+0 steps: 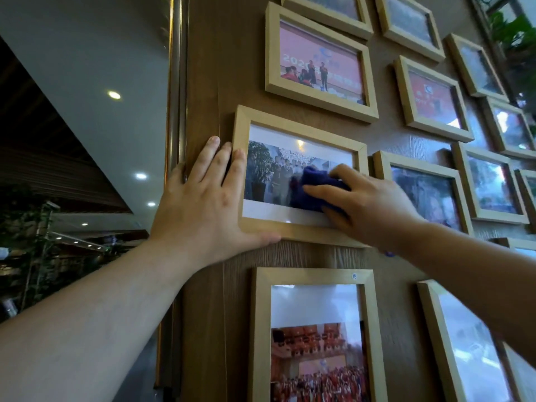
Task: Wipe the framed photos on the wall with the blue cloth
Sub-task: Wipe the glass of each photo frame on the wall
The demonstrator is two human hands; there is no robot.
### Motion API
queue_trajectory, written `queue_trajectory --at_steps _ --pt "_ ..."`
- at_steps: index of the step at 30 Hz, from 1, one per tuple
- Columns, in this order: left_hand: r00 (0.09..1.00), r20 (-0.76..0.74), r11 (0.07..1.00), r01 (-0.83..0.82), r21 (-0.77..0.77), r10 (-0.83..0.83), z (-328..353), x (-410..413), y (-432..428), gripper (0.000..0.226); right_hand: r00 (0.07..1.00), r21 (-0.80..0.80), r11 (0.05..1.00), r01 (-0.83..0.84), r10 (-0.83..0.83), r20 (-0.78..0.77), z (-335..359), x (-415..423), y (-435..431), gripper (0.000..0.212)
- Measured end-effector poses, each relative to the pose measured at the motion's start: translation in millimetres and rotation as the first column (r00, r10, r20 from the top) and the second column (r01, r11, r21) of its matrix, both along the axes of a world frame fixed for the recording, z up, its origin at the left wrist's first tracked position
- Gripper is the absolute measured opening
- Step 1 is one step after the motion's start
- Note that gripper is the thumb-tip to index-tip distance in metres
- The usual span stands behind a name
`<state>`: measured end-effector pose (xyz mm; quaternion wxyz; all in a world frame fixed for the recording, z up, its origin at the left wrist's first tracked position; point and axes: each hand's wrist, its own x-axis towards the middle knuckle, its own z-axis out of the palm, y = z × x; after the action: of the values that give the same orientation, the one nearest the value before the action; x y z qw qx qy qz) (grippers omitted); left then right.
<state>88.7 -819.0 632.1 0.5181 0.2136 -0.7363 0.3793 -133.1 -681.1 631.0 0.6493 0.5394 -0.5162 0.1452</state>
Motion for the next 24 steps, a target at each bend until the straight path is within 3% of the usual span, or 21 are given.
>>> queue_trajectory --at_steps 3,6,13,17,24 --pt "1.000 0.000 1.000 0.001 0.008 -0.001 0 0 0 0.129 0.996 -0.003 0.997 0.074 -0.074 0.059 -6 -17 11 0.043" --pt "1.000 0.000 1.000 0.000 0.002 0.000 0 0 0 0.129 0.995 0.031 0.999 0.025 -0.028 0.093 -8 3 6 0.044" --pt "1.000 0.011 1.000 0.014 -0.012 -0.014 -1 2 2 0.128 0.996 0.174 0.982 -0.073 0.080 -0.034 0 64 -19 0.046" --pt "1.000 0.011 1.000 0.000 -0.025 0.001 0 0 0 0.128 0.997 0.182 0.983 -0.036 0.047 -0.056 -3 45 -7 0.043" --pt "1.000 0.024 0.999 -0.016 -0.031 0.017 0 -1 -2 0.123 0.989 0.164 0.980 0.109 -0.123 0.078 -19 -15 29 0.042"
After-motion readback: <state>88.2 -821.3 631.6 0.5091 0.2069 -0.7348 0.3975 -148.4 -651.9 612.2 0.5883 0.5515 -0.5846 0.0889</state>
